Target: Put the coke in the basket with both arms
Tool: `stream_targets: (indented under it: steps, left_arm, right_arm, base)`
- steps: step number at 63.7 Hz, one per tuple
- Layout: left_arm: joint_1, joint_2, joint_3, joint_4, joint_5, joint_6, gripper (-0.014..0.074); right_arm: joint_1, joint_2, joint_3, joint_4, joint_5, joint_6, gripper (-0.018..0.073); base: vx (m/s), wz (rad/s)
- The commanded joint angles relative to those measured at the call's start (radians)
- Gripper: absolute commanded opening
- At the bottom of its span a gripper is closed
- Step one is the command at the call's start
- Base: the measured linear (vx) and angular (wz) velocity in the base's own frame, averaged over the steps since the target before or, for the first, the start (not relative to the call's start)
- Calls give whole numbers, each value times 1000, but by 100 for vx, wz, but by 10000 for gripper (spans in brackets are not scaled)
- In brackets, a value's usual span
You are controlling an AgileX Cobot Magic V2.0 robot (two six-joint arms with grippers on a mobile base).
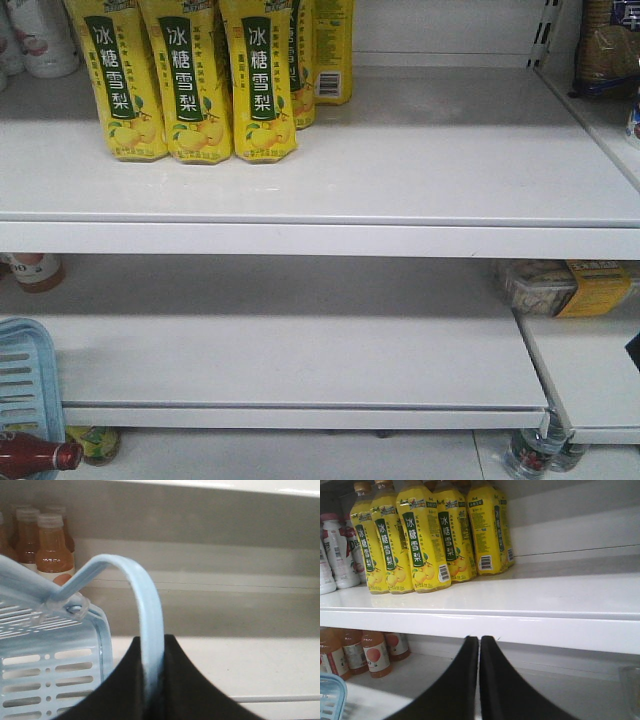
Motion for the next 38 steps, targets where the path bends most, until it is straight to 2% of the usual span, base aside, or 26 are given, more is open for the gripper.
stream_targets:
  steps: [1, 38]
  left_arm:
    - [0, -22, -3, 32, -172, 37, -6]
    - [0, -21, -4, 32, -172, 37, -6]
  right_arm:
    - [-1, 8, -28, -43, 24, -4, -6]
    - [-1, 8, -28, -43, 24, -4, -6]
  base:
    - [0, 0]
    - [0, 0]
